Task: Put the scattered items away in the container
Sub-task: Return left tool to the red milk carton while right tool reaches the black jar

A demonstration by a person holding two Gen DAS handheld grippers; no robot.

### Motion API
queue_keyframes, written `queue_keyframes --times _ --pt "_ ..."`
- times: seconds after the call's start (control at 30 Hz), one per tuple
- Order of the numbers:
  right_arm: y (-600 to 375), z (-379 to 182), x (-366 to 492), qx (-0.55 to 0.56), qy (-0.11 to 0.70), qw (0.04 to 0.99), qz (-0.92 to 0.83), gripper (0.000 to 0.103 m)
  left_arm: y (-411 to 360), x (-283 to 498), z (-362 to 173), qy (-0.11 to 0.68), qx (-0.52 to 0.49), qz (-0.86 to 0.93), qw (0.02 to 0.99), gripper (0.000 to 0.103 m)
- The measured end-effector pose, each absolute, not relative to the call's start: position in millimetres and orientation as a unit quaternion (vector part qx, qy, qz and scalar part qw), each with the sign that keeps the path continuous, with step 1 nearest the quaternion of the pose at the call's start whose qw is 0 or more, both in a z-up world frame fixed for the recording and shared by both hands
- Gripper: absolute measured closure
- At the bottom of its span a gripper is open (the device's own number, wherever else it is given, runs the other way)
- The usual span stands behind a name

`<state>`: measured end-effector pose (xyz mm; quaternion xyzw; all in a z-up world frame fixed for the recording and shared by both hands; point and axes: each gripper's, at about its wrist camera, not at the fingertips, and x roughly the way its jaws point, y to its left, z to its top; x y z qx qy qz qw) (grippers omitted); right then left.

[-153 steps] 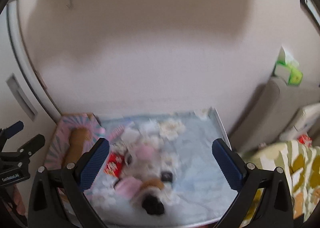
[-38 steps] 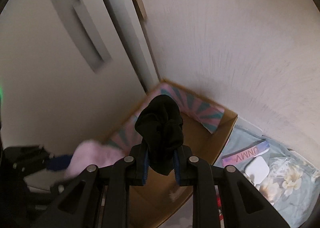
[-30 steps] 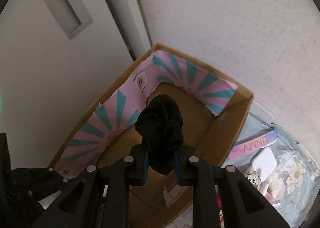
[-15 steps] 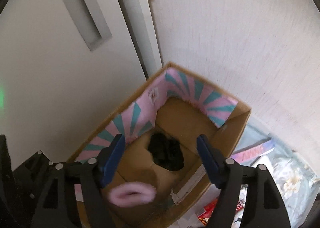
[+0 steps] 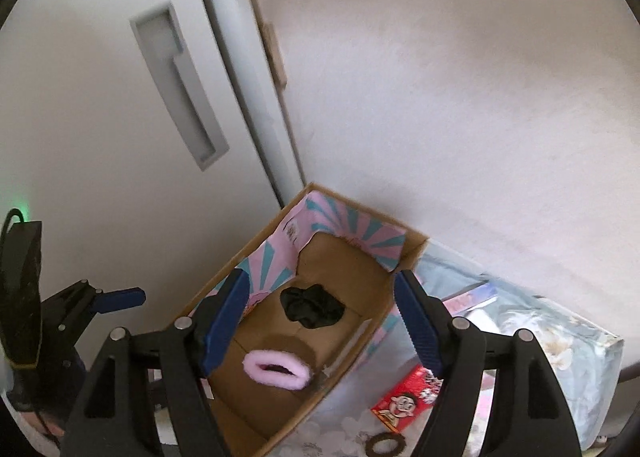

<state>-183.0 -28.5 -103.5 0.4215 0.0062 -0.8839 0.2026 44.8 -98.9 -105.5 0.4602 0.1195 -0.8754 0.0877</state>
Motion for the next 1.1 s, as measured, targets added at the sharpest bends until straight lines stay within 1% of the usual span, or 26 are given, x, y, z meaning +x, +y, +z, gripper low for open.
queue_keyframes --times 0.23,0.43,0.57,0.63,0.8,0.93,1.1 --pt "31.3 -75.7 -158.0 0.396 -0.036 0.157 -0.904 0.032 -67.4 24.6 -85.6 0.093 0.447 -0.888 0.054 0.001" --pt "88.9 -67.6 -125.7 0.383 -0.050 0.082 -0.919 0.032 -20.2 -7.7 -87.6 0.058 0.456 -0.888 0.003 0.001" --pt "128.0 -71.6 -101.7 0.389 -0.068 0.027 -0.918 0.031 17.9 -26.5 -103.7 0.015 0.474 -0.880 -0.028 0.001" --pt "144.6 -78.8 -90.5 0.396 -0.077 0.004 -0.915 0.029 35.7 -33.7 -118.1 -0.005 0.490 -0.871 -0.042 0.001" --pt "174.7 -99.4 -65.9 0.422 -0.104 -0.034 -0.900 0.029 68.2 -45.9 -151.2 -0.027 0.523 -0.849 -0.069 0.001" --pt "185.0 -135.2 -58.3 0.455 -0.137 -0.039 -0.879 0.029 76.4 -56.0 -179.2 -0.014 0.552 -0.831 -0.070 0.001" --pt "189.9 -180.7 -58.8 0.493 -0.156 -0.039 -0.855 0.029 79.7 -70.7 -207.6 -0.005 0.576 -0.816 -0.055 0.001"
